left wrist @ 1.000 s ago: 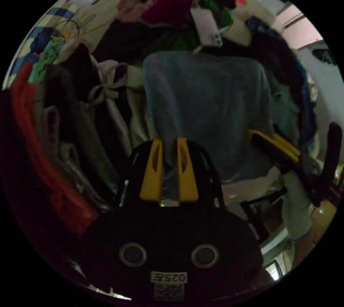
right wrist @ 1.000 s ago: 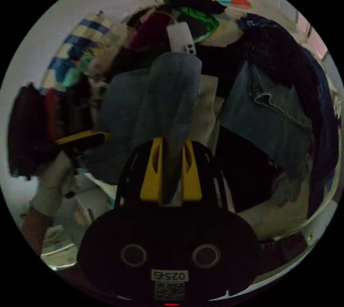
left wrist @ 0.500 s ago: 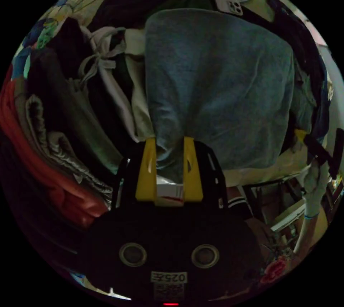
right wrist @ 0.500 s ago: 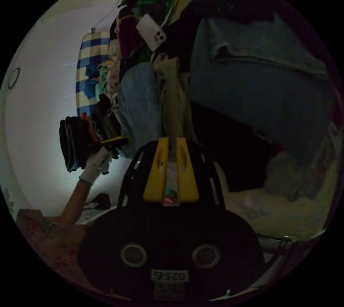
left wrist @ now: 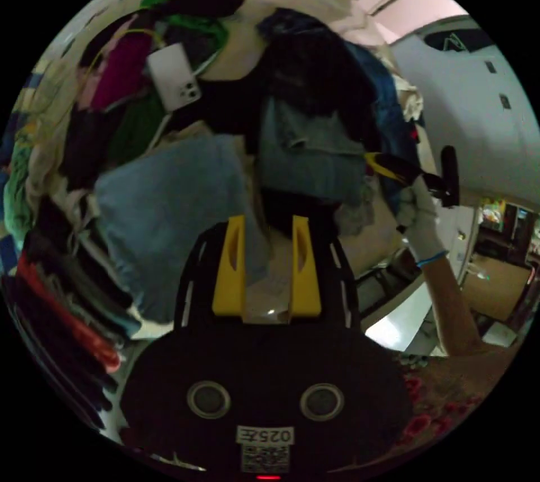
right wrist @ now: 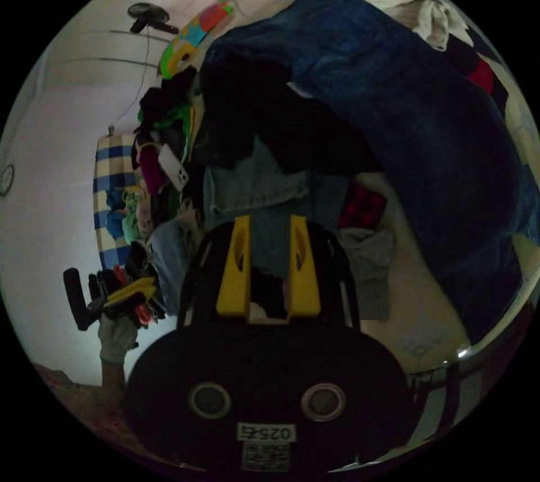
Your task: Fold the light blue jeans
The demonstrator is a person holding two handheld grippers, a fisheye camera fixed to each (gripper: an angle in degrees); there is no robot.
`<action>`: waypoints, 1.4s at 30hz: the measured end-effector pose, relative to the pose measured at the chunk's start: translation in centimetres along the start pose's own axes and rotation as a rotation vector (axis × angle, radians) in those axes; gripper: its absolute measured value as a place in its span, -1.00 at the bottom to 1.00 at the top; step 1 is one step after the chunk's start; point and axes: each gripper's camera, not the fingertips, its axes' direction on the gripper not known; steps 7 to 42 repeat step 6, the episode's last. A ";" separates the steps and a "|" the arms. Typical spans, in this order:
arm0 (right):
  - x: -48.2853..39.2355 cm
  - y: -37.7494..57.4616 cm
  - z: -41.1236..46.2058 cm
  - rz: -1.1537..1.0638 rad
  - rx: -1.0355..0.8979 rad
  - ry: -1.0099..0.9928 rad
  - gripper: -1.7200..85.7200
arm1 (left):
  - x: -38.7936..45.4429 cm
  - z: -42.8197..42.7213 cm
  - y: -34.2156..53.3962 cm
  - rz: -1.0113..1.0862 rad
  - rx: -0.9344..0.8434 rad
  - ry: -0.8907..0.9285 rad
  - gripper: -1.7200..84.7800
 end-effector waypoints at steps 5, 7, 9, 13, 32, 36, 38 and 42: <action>3.4 -2.0 3.2 0.143 -0.016 0.022 -0.73 | -2.5 6.7 -12.2 -0.087 -0.065 0.390 -0.69; 3.6 -2.0 3.8 0.148 -0.027 0.029 -0.73 | -3.1 7.6 -13.2 -0.119 -0.083 0.412 -0.69; 3.6 -2.0 3.8 0.148 -0.027 0.029 -0.73 | -3.1 7.6 -13.2 -0.119 -0.083 0.412 -0.69; 3.6 -2.0 3.8 0.148 -0.027 0.029 -0.73 | -3.1 7.6 -13.2 -0.119 -0.083 0.412 -0.69; 3.6 -2.0 3.8 0.148 -0.027 0.029 -0.73 | -3.1 7.6 -13.2 -0.119 -0.083 0.412 -0.69; 3.6 -2.0 3.8 0.148 -0.027 0.029 -0.73 | -3.1 7.6 -13.2 -0.119 -0.083 0.412 -0.69; 3.6 -2.0 3.8 0.148 -0.027 0.029 -0.73 | -3.1 7.6 -13.2 -0.119 -0.083 0.412 -0.69; 3.6 -2.0 3.8 0.148 -0.027 0.029 -0.73 | -3.1 7.6 -13.2 -0.119 -0.083 0.412 -0.69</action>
